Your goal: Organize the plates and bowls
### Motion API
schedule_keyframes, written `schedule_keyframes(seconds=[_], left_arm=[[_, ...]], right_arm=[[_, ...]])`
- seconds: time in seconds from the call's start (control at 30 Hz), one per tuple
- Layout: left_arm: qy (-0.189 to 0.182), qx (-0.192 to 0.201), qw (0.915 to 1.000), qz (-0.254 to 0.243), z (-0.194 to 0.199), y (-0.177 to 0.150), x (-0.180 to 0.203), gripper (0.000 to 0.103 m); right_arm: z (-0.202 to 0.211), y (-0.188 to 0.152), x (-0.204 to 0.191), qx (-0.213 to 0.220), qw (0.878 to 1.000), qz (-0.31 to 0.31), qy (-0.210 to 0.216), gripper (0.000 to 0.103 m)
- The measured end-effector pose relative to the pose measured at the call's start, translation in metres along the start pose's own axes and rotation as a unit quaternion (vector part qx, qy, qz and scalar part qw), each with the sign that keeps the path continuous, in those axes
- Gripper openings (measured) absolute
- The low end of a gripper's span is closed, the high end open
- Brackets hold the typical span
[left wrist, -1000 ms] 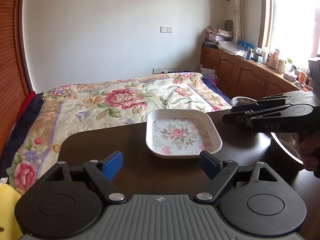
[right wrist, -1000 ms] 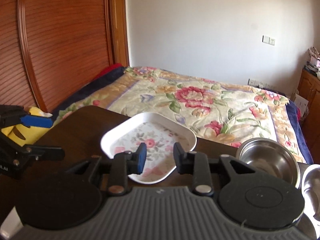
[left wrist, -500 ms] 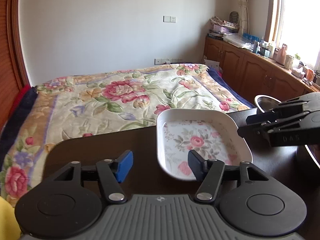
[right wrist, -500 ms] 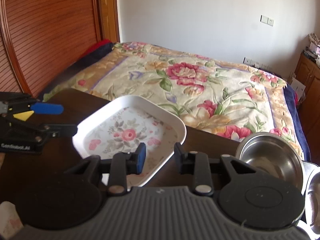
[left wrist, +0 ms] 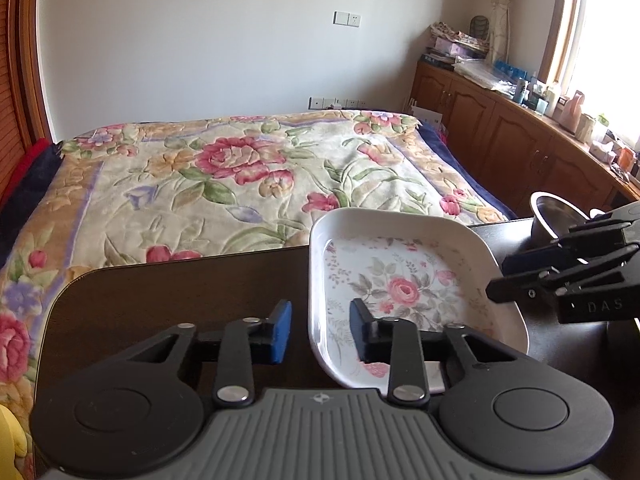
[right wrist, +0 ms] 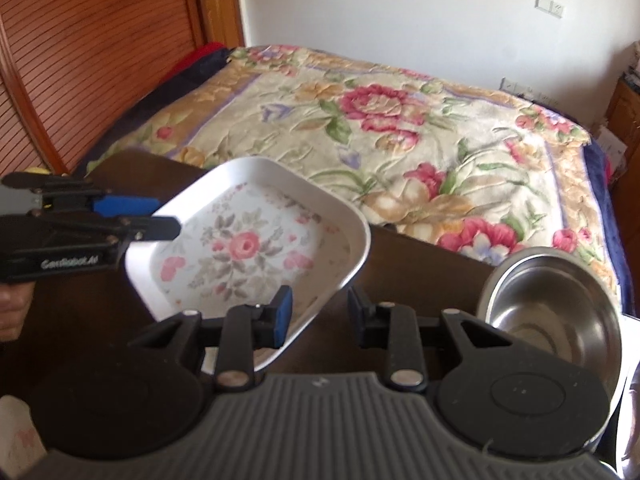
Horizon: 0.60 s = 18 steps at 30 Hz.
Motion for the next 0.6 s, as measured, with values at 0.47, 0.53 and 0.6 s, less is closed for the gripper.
schedule_keyframes(seconds=[0.47,0.53,0.6], left_arm=[[0.005,-0.013,0.9998,-0.011,-0.008,-0.0021,0.0001,0.025],[0.001,-0.013,0.9999,-0.012,-0.0085,-0.0016,0.0009,0.025],[0.0,-0.012,0.9999,-0.009,-0.0086,-0.0016,0.0005,0.025]], right_arm=[[-0.0084,-0.0071,-0.0076,-0.029,0.999,0.031,0.018,0.024],[-0.0086,-0.0062,-0.0073,-0.03,0.999,0.035,0.017,0.024],[-0.0088,-0.006,-0.0074,-0.029,0.999,0.034,0.017,0.023]])
Point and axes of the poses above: each gripper's, at about its wrist camera, not at the fingertips, and z roughly against the way its jaws point, x to its right, y to its top, the point moved 10 cm from there along -z, roughly the way its jaws point, and after that the axes turned 5 degrees about x, right-handed, at the moved point
